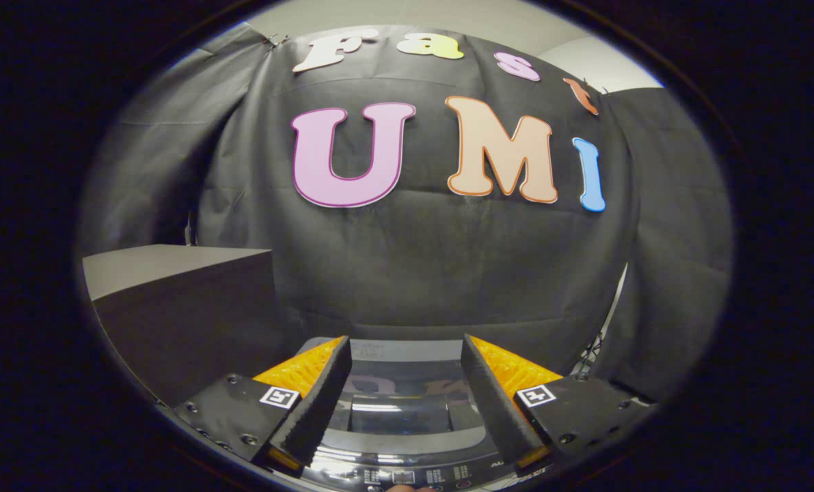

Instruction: Put the clothes into the washing machine and then close the washing machine lid.

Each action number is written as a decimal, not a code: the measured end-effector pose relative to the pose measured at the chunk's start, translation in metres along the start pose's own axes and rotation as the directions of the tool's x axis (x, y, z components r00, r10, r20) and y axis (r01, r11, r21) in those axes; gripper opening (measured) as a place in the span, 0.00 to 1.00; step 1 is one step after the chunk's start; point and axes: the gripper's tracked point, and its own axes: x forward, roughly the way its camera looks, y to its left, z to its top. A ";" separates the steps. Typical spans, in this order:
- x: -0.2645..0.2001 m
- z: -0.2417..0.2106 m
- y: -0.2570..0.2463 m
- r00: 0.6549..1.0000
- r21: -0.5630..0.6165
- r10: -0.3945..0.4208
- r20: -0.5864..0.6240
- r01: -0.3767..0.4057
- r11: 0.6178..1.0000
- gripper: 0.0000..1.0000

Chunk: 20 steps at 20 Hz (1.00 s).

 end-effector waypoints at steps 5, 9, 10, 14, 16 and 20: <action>-0.042 -0.018 0.001 1.000 0.004 0.025 0.005 -0.025 1.000 1.00; -0.078 -0.023 0.001 0.999 -0.023 0.041 0.029 -0.040 0.999 1.00; -0.087 -0.019 0.000 0.998 -0.021 0.046 0.043 -0.045 0.999 1.00; -0.108 -0.011 -0.012 0.995 -0.018 0.046 0.088 -0.045 0.999 1.00; -0.114 -0.014 -0.019 0.995 -0.007 0.038 0.090 -0.037 0.999 1.00; -0.123 -0.017 -0.023 0.994 0.013 0.051 0.100 -0.053 0.999 1.00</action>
